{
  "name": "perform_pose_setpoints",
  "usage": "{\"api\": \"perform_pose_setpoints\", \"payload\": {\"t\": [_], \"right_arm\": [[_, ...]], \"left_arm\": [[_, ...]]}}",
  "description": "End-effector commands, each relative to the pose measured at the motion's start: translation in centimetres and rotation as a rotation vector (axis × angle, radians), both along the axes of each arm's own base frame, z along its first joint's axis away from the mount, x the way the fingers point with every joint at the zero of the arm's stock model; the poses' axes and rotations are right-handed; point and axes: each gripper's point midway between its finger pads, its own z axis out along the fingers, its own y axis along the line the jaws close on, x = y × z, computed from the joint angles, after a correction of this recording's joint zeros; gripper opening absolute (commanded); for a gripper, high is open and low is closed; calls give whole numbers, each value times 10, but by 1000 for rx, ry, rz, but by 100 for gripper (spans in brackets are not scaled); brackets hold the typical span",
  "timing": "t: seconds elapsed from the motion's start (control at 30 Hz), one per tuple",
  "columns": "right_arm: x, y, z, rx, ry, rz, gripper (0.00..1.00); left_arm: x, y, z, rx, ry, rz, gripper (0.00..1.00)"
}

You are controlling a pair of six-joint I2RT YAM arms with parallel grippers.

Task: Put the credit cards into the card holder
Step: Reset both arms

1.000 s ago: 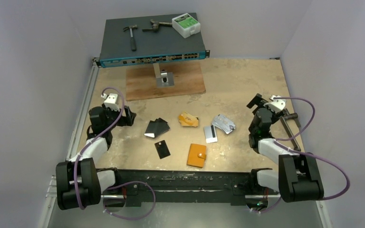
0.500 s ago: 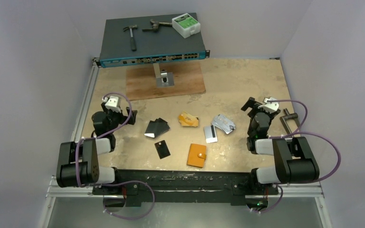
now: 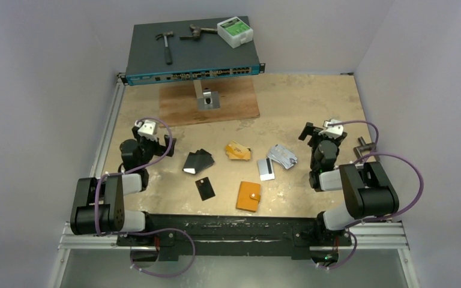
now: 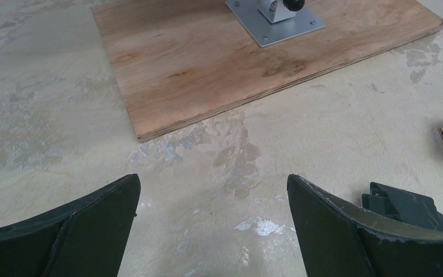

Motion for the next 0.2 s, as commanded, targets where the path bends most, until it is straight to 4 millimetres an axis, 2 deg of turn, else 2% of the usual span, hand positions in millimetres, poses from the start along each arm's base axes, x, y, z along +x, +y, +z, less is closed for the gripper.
{"api": "perform_pose_setpoints", "payload": {"t": [0.0,0.17], "right_arm": [[7,3,25,-25,-82,16,99],[7,2,25,-25,-81,15,99]], "left_arm": [[13,1,29,28,-104,-7,100],[13,1,28,38,-100,6,100]]}}
